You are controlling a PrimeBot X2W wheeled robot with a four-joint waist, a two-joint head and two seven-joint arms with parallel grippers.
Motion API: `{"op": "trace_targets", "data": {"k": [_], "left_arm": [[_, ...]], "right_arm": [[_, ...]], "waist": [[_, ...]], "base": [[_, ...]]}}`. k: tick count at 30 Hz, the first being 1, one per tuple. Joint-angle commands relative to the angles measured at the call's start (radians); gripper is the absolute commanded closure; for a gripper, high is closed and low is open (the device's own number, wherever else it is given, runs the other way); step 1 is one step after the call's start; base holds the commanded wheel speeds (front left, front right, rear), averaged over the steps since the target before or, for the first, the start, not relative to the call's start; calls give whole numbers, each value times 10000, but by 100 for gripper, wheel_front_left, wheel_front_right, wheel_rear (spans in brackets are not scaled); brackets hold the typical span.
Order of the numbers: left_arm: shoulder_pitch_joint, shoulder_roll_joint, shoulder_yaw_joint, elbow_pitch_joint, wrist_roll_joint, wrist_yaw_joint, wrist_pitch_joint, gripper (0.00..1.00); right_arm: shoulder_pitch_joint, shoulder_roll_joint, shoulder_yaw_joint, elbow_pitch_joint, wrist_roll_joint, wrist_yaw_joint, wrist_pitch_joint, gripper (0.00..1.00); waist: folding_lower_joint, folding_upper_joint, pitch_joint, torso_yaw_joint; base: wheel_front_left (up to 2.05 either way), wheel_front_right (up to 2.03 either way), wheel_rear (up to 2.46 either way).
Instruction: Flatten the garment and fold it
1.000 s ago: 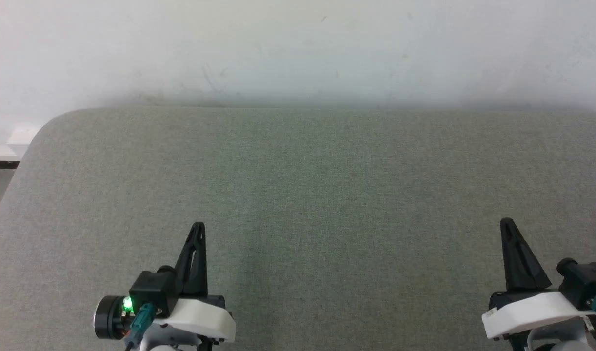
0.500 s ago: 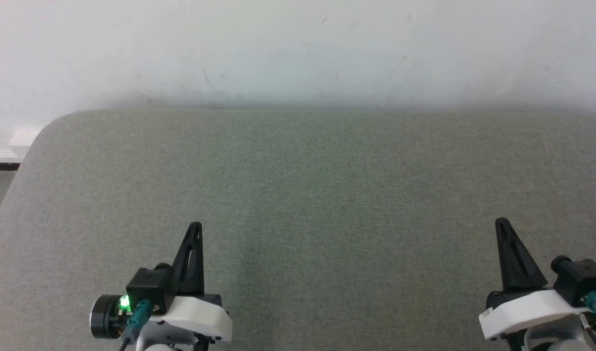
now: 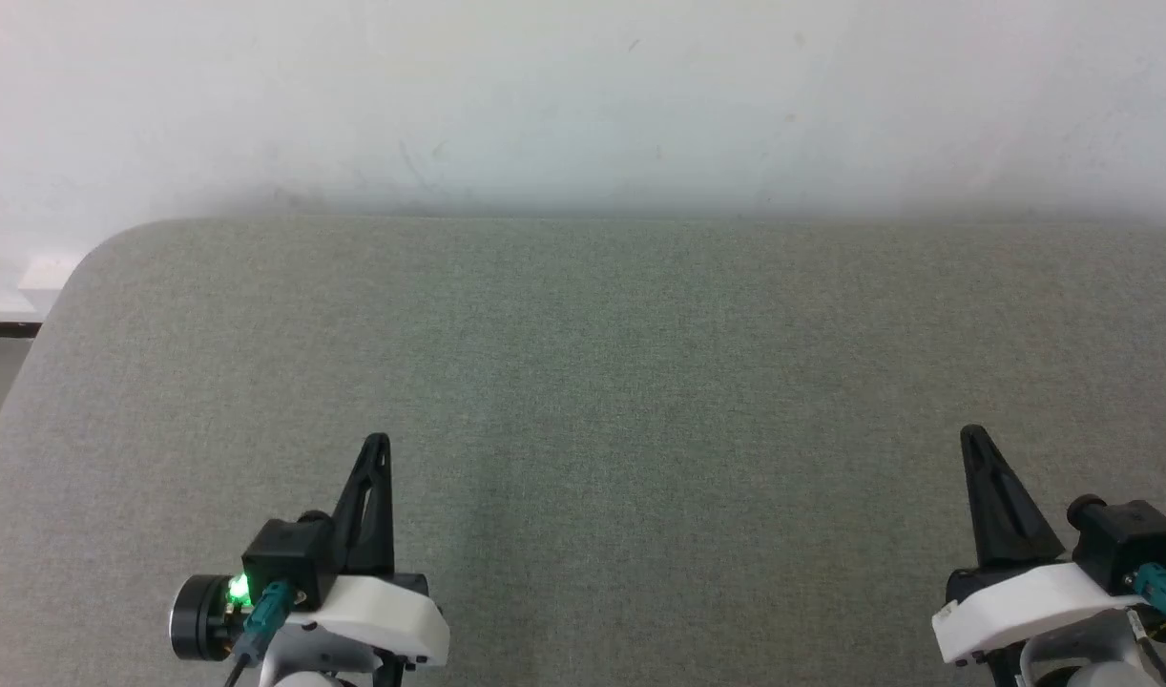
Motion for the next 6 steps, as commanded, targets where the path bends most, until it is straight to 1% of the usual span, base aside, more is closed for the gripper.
{"op": "trace_targets", "data": {"k": [1, 6], "left_arm": [[16, -27, 78, -75, 151, -57, 56, 100], [18, -31, 130, -112, 194, -86, 159, 100]], "right_arm": [[-80, 30, 44, -67, -133, -7, 41, 100], [-91, 36, 75, -113, -210, -8, 139, 100]], "waist": [[0, -1, -5, 1], [0, -1, -25, 1]], "base": [[0, 0, 0], [0, 0, 0]]}}
